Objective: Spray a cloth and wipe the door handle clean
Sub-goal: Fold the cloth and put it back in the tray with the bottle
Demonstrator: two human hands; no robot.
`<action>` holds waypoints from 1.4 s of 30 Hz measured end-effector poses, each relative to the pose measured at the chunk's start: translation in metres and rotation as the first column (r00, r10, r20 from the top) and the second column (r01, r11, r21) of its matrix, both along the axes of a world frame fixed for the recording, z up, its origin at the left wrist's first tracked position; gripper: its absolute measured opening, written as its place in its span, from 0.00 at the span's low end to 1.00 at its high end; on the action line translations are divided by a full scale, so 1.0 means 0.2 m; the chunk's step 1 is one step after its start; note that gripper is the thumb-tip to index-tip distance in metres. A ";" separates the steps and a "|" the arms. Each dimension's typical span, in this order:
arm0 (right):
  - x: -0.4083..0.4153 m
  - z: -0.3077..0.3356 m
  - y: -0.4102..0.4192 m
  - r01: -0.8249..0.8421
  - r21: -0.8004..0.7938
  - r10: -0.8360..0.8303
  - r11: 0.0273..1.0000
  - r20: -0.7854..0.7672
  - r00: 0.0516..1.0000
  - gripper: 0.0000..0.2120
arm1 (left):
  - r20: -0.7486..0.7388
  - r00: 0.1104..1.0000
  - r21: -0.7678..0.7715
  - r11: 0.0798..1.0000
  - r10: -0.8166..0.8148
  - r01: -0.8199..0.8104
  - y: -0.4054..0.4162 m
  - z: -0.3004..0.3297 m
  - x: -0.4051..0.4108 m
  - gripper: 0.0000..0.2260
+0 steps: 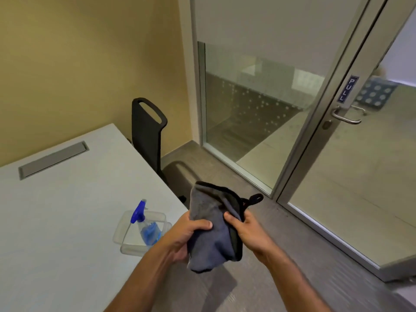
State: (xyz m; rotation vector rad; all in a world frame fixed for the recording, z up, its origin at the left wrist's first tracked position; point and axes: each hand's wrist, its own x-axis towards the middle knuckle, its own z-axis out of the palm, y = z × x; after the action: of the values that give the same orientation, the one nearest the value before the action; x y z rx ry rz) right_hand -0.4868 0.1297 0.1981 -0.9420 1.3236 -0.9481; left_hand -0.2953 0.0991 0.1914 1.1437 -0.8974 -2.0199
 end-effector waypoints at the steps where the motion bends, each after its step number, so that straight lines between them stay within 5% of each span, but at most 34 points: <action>1: 0.06 0.00 -0.02 0.010 0.003 -0.010 1.000 -0.009 1.000 0.16 | 0.040 0.999 -0.024 1.000 0.017 -0.016 -0.02 0.00 0.06 0.31; 5: 0.25 0.02 -0.10 0.004 -0.048 -0.003 0.999 0.024 1.000 0.14 | 0.119 0.990 -0.125 0.990 0.081 -0.067 -0.10 -0.03 0.29 0.31; 12: 0.50 -0.04 -0.24 -0.031 -0.074 0.031 0.997 -0.011 0.999 0.43 | 0.145 0.988 -0.236 0.972 0.050 -0.015 -0.18 -0.07 0.58 0.14; 16: 0.56 -0.04 -0.29 -0.116 -0.078 0.118 0.990 0.022 0.993 0.33 | 0.128 0.986 -0.202 0.976 0.110 -0.083 -0.22 -0.11 0.63 0.14; 20: 0.57 -0.06 -0.36 -0.181 0.042 0.168 0.983 0.216 0.962 0.28 | 0.125 0.978 -0.164 0.976 0.165 -0.144 -0.25 -0.14 0.64 0.15; 26: 0.60 -0.10 -0.50 -0.179 -0.008 0.174 0.984 0.270 0.947 0.18 | 0.261 0.927 -0.293 0.937 0.268 -0.189 -0.27 -0.08 0.64 0.13; 32: 0.62 -0.13 -0.66 -0.369 -0.041 0.359 0.929 0.357 0.863 0.26 | 0.200 0.888 -0.248 0.898 0.414 -0.363 -0.28 -0.04 0.74 0.15; 38: 0.78 -0.18 -0.73 -0.474 -0.018 0.455 0.880 0.314 0.833 0.10 | 0.231 0.844 -0.214 0.871 0.484 -0.442 -0.21 -0.04 0.88 0.09; 42: 0.88 -0.14 -0.81 -0.594 0.031 0.490 0.804 0.531 0.691 0.12 | 0.148 0.821 -0.198 0.830 0.551 -0.521 -0.16 -0.05 1.06 0.18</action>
State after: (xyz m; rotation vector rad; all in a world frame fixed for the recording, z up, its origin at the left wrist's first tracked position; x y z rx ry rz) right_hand -0.3101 -0.0317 0.1709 -0.7882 0.6088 -0.5161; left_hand -0.0840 0.0678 0.1815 1.3506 -0.6992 -1.3711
